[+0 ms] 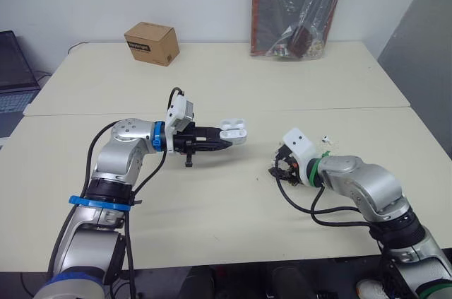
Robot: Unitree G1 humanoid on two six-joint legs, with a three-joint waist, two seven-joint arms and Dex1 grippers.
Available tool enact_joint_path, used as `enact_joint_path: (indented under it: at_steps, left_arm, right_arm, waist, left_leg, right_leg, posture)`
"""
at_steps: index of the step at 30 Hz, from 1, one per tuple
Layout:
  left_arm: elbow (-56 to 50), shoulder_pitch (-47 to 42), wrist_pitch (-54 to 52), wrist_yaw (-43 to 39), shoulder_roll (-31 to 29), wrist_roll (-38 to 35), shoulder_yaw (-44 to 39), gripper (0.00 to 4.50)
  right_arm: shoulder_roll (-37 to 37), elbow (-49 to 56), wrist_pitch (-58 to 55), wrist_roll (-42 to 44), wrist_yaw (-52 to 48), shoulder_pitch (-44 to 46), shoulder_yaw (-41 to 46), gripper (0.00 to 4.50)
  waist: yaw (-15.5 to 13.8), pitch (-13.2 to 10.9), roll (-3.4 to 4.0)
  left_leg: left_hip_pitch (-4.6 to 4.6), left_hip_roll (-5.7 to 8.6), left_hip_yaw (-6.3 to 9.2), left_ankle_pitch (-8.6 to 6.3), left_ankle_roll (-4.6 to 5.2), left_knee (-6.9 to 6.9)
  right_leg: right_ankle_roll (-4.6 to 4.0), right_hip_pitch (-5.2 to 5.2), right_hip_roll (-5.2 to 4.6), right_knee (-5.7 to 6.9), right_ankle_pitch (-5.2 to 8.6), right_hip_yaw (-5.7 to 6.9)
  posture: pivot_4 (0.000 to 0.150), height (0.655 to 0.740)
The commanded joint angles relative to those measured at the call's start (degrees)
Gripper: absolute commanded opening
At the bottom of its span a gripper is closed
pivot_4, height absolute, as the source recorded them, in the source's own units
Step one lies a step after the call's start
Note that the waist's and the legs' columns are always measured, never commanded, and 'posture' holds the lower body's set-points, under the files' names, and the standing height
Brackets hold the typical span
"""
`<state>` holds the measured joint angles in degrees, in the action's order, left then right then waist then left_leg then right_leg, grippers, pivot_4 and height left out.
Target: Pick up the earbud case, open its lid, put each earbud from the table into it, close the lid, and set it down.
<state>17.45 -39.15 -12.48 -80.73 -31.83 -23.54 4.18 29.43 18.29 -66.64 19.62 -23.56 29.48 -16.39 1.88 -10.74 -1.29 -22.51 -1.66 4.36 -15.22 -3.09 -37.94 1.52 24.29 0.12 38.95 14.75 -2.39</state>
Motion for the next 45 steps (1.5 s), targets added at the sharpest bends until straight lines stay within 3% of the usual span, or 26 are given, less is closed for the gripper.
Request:
enact_joint_path:
  at_steps: [1, 2, 5, 9, 14, 17, 20, 23, 27, 32, 45]
  left_arm:
    - [-2.1, -0.4, 0.8, -0.4, -0.6, -0.7, -1.3, 0.78]
    - [-2.1, -0.4, 0.8, -0.4, -0.6, -0.7, -1.3, 0.78]
    - [-2.6, -0.2, 0.7, -0.2, -0.6, -0.8, -1.3, 0.78]
    - [-2.6, -0.1, 0.8, -0.2, -0.6, -0.8, -1.3, 0.78]
    - [-2.6, -0.2, 0.8, -0.1, -0.4, -0.8, -1.3, 0.78]
    - [-3.0, -0.2, 0.6, 0.1, -0.3, -0.9, -1.3, 0.78]
    - [-3.3, 0.0, 0.5, 0.1, -0.3, -1.0, -1.3, 0.78]
    - [-3.7, 0.2, 0.2, 0.1, -0.4, -1.1, -1.3, 0.78]
    - [-3.6, 0.1, 0.1, 0.0, -0.3, -1.1, -1.1, 0.78]
    - [-4.2, 0.1, -0.1, 0.4, 0.3, -1.3, -0.9, 0.78]
    - [-5.3, 0.9, -0.3, 0.5, 0.2, -1.3, -1.2, 0.78]
  right_arm:
    - [-0.3, 1.4, 0.6, -0.6, -0.2, 0.0, 0.4, 2.79]
    - [-0.4, 1.3, 0.6, -0.7, -0.4, 0.0, 0.4, 2.79]
    - [-0.2, 1.4, 0.7, -1.1, -0.7, -0.1, 0.4, 2.24]
    - [0.4, 1.6, 0.5, -1.1, -1.2, -0.2, 0.5, 0.83]
    - [1.0, 1.2, 0.5, -1.4, -1.8, -0.1, 0.5, 0.83]
    - [1.0, 1.2, 0.6, -1.4, -1.8, 0.0, 0.7, 0.45]
    - [2.3, 1.3, 0.9, -1.3, -3.3, 0.2, -0.2, 0.45]
    - [6.8, 1.8, 3.7, -1.5, -7.8, 0.4, -1.7, 0.45]
    - [21.0, 1.7, 14.2, -2.7, -23.5, 0.1, -5.3, 0.45]
    - [32.4, -2.2, 28.6, -6.5, -39.3, -3.0, -8.9, 0.45]
    - [32.2, -14.2, 45.6, -19.2, -50.8, -2.7, -11.9, 0.45]
  waist:
    - [0.0, 0.0, 0.00]
    - [0.0, 0.0, 0.00]
    - [0.0, 0.0, 0.00]
    - [0.0, 0.0, 0.00]
    - [0.0, 0.0, 0.00]
    - [0.0, 0.0, 0.00]
    - [0.0, 0.0, 0.00]
    - [0.0, 0.0, 0.00]
    - [-0.2, 0.0, 0.01]
    - [0.0, 0.0, 0.01]
    - [-0.2, 0.0, 0.00]
  left_leg:
    - [0.00, 0.00, 0.00, 0.00, 0.00, 0.00]
    - [0.00, 0.00, 0.00, 0.00, 0.00, 0.00]
    - [0.00, 0.00, 0.00, 0.00, 0.00, 0.00]
    - [0.00, 0.00, 0.00, 0.00, 0.00, 0.00]
    - [0.00, 0.00, 0.00, 0.00, 0.00, 0.00]
    - [0.00, 0.00, 0.00, 0.00, 0.00, 0.00]
    - [0.00, 0.00, 0.00, 0.00, 0.00, 0.00]
    - [-0.01, 0.00, 0.00, 0.00, 0.00, -0.01]
    - [-0.01, 0.02, 0.00, 0.00, 0.00, -0.02]
    - [0.05, 0.00, -0.01, 0.00, 0.00, 0.00]
    - [0.42, 0.01, -0.08, 0.00, -0.01, -0.04]
  right_leg:
    - [0.00, 0.00, 0.00, 0.00, 0.00, 0.00]
    - [0.00, 0.00, 0.00, 0.00, 0.00, 0.00]
    - [0.00, 0.00, 0.00, 0.00, 0.00, 0.00]
    - [0.00, 0.00, 0.00, 0.00, 0.00, 0.00]
    - [0.00, 0.00, 0.00, 0.00, 0.00, 0.00]
    - [0.00, 0.00, 0.00, 0.00, 0.00, 0.00]
    - [0.00, 0.00, 0.00, 0.00, 0.00, 0.00]
    - [0.00, -0.01, 0.00, -0.01, 0.00, 0.00]
    - [0.07, -0.03, -0.02, -0.06, 0.04, 0.02]
    - [0.25, -0.08, -0.01, -0.10, 0.15, 0.02]
    - [0.28, -0.41, -0.03, -0.09, 0.16, -0.05]
  posture:
    - [0.150, 0.7400]
    - [0.150, 0.7400]
    - [0.150, 0.7400]
    - [0.150, 0.7400]
    - [0.150, 0.7400]
    - [0.150, 0.7400]
    - [0.150, 0.7400]
    - [0.150, 0.7400]
    - [0.150, 0.7400]
    - [0.150, 0.7400]
    - [0.150, 0.7400]
